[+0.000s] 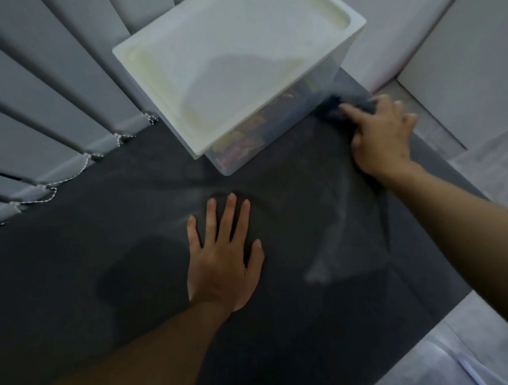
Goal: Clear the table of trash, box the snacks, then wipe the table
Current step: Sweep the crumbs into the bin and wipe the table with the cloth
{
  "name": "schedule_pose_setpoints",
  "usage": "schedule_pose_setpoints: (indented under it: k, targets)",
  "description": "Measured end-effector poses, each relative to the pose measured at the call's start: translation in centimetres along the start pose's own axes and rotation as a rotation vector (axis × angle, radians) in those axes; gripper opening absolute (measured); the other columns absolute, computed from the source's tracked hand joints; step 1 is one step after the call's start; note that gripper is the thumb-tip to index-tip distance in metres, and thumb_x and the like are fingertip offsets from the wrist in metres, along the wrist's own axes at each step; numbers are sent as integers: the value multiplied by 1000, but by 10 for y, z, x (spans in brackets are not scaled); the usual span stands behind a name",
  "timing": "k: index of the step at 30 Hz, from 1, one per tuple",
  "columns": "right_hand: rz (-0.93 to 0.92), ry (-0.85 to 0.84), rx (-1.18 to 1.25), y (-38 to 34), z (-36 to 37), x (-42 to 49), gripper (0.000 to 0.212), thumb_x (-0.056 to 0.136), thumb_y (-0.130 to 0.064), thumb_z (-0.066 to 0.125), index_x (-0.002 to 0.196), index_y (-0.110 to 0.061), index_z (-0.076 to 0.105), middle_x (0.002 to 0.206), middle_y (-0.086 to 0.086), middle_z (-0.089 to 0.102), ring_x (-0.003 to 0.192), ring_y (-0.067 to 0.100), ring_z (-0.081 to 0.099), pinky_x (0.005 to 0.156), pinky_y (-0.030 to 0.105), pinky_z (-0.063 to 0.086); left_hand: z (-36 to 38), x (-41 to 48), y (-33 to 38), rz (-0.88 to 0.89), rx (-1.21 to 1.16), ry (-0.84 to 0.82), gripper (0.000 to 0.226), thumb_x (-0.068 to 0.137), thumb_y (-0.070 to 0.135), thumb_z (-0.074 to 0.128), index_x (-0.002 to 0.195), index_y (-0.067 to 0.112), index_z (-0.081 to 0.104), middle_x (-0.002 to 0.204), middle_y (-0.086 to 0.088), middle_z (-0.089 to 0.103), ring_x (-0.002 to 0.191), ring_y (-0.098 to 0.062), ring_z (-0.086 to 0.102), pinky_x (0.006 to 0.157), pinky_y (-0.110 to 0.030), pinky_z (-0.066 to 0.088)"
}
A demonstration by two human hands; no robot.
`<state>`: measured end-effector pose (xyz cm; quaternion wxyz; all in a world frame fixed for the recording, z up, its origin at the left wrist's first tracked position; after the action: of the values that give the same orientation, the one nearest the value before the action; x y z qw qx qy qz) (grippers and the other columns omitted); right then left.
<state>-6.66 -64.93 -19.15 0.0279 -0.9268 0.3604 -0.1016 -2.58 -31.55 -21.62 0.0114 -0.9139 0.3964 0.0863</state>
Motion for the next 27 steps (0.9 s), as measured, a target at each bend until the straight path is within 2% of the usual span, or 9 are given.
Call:
schedule_pose_setpoints:
  k: [3,5,7,9,12,17,23,25,27]
  targets:
    - [322,-16,72,17,-1,8,54,90,-13,44,137,-36,53,132,15,43,121,39,37,99,49,27,0,0,0,-4,3,-1,68,100,49,29,161,22,15,169,-1,8,155,-29,4,121,-60,10]
    - [323,-38,99,-4,-4,-4,55,86,-10,44,134,-35,55,130,16,43,119,41,37,98,50,28,0,1,0,-2,2,-4,68,100,49,29,161,22,15,169,0,7,155,-29,3,121,-60,9]
    - [158,-22,98,-37,-5,-28,55,84,-9,45,131,-34,57,122,15,47,109,40,42,90,47,31,0,1,0,-3,-5,-5,68,100,49,29,161,22,14,169,0,7,155,-29,2,121,-60,9]
    - [-135,-20,90,-69,-3,-56,51,86,-14,46,131,-34,60,114,14,51,98,38,46,82,44,32,-1,1,0,-5,-5,-7,68,100,49,28,161,23,13,169,0,7,155,-29,2,122,-60,9]
    - [-406,-44,37,-74,1,-68,48,90,-19,45,133,-34,60,115,11,52,97,36,46,81,43,30,0,1,1,-8,-1,-16,69,99,50,26,161,23,12,169,0,6,156,-28,1,122,-60,9]
    - [27,-6,110,-54,-1,-52,48,87,-14,48,128,-34,63,121,12,52,101,37,46,81,43,30,-1,1,1,-9,-9,-19,69,99,50,25,161,23,14,169,1,8,155,-28,2,122,-60,10]
    - [-361,-64,117,-75,-1,-78,49,87,-19,45,130,-34,62,118,10,54,97,36,47,80,42,31,0,1,1,-15,-11,-32,69,99,52,23,161,24,12,169,1,6,156,-28,1,122,-60,10]
    - [-265,-18,87,-47,-6,-62,48,87,-20,44,127,-37,64,118,11,55,99,38,49,82,44,31,0,1,0,-13,-20,-31,69,99,52,23,161,25,11,169,2,5,156,-27,-1,122,-59,8]
    - [-8,23,88,-12,-9,-45,48,88,-17,46,127,-37,64,122,13,52,106,40,46,88,46,31,0,2,0,-14,-29,-33,69,99,52,21,161,26,8,169,3,2,156,-26,-3,122,-58,6]
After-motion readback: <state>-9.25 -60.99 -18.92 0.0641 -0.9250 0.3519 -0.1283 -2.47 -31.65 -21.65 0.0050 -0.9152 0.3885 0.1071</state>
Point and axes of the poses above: each hand's wrist, its own x-axis towards the middle knuckle, its own z-axis out of the palm, y = z × x, the point moved 6 cm from there along x, towards the middle knuckle
